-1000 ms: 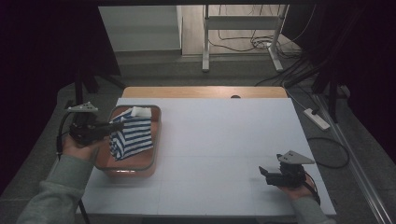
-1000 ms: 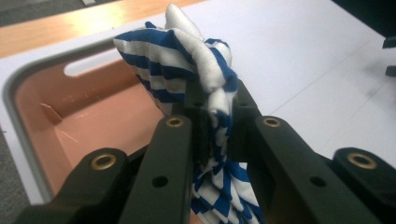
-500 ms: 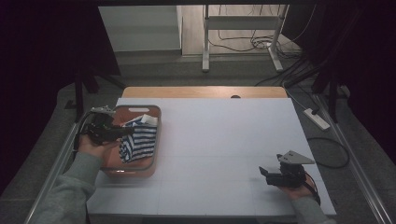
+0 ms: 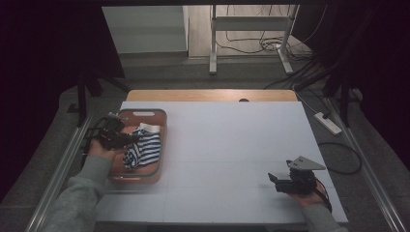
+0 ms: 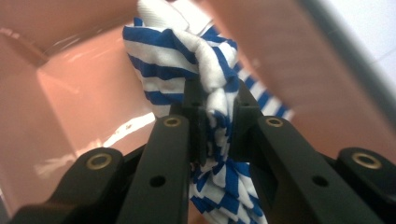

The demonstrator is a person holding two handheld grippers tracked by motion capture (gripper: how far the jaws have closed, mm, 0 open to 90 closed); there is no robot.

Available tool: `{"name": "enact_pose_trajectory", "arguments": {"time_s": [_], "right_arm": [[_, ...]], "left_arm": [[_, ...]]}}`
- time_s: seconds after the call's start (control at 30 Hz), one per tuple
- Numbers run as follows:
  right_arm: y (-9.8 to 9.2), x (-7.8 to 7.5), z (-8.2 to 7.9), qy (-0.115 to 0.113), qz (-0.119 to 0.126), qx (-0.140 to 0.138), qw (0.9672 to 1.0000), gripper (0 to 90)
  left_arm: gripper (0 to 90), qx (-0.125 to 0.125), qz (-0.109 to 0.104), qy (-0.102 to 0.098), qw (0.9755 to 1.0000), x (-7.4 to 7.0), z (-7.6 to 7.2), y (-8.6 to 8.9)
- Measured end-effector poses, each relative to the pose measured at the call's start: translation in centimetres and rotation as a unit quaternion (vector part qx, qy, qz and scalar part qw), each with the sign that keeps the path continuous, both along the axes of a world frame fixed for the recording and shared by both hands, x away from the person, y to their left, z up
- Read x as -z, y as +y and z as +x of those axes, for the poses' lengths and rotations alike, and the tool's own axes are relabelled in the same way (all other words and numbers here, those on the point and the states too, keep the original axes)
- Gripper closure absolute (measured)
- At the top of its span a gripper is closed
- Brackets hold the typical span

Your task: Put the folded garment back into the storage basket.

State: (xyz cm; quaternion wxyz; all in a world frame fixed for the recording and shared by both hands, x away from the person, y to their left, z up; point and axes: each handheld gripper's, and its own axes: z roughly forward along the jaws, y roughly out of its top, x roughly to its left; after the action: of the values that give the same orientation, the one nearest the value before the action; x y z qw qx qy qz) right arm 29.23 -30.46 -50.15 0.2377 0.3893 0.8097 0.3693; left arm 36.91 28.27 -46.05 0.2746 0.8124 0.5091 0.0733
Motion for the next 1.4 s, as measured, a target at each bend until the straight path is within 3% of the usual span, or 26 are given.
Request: {"name": "enact_pose_trajectory", "arguments": {"time_s": [0.2,0.33,0.4,0.5,0.7,0.87,1.0,1.4], "right_arm": [[0.0,0.0,0.0,0.0,0.0,0.001,1.0,15.3],[0.0,0.0,0.0,-0.001,0.0,0.001,1.0,15.4],[0.0,0.0,0.0,-0.001,0.0,0.002,1.0,15.3],[-0.1,0.0,0.0,-0.001,-0.001,0.002,1.0,15.3],[0.0,0.0,-0.1,-0.002,-0.001,0.002,1.0,15.4],[0.0,0.0,-0.1,-0.002,-0.003,0.002,1.0,15.3],[0.0,0.0,-0.1,-0.002,-0.003,0.002,1.0,15.4],[0.0,0.0,-0.1,-0.002,-0.003,0.001,1.0,15.3]], "left_arm": [[76.2,-0.005,0.017,0.002,0.9998,0.4,0.2,-0.3],[59.3,-0.014,0.031,-0.007,0.9994,0.4,0.2,-0.5],[47.7,-0.023,0.028,-0.022,0.9991,0.0,-0.2,-0.5],[37.9,-0.032,0.021,-0.043,0.9983,-0.8,-0.8,-0.3],[28.9,-0.042,-0.007,-0.077,0.9961,-2.2,-2.3,0.2],[26.1,-0.037,-0.029,-0.102,0.9937,-3.1,-3.8,0.3],[25.4,-0.023,-0.043,-0.11,0.9927,-3.5,-4.8,-0.2],[25.2,0.023,-0.073,-0.101,0.9919,-2.2,-6.8,-2.5]]}}
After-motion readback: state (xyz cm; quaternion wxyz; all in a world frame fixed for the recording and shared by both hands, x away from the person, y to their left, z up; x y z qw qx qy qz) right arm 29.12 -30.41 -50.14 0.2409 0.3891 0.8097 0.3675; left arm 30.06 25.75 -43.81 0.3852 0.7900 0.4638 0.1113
